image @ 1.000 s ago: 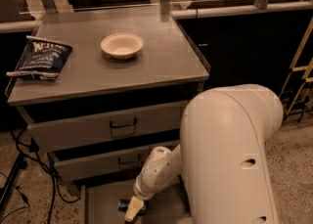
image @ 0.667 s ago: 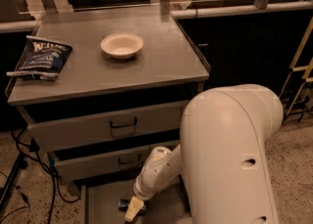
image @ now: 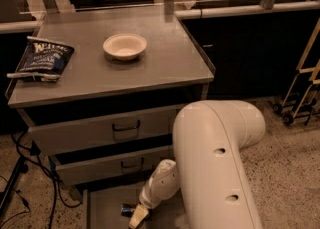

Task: Pick redbull can from bottom drawer and place on counter

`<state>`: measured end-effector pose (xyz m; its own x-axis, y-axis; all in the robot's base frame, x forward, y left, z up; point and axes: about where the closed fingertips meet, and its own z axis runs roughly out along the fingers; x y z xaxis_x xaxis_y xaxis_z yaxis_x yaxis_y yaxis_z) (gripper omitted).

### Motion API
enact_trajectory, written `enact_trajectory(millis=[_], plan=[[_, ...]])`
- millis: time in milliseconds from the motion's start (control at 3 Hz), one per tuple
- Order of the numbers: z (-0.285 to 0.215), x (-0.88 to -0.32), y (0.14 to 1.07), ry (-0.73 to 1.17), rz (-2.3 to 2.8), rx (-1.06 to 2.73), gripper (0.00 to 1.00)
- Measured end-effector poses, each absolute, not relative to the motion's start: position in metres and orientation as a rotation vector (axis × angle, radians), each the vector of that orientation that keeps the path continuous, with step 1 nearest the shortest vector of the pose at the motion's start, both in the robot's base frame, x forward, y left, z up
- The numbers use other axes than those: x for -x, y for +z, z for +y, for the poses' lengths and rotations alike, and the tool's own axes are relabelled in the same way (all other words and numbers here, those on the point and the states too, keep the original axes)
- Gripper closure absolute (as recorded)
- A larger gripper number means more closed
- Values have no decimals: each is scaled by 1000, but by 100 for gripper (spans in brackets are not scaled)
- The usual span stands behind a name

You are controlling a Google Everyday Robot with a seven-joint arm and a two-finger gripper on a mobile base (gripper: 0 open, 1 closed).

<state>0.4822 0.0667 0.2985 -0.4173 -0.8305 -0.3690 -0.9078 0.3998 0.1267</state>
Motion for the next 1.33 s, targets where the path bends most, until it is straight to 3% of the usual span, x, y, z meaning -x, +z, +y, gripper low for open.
enact_trajectory(millis=[1333], plan=[[77,-495,233,515,2464,1423,0]])
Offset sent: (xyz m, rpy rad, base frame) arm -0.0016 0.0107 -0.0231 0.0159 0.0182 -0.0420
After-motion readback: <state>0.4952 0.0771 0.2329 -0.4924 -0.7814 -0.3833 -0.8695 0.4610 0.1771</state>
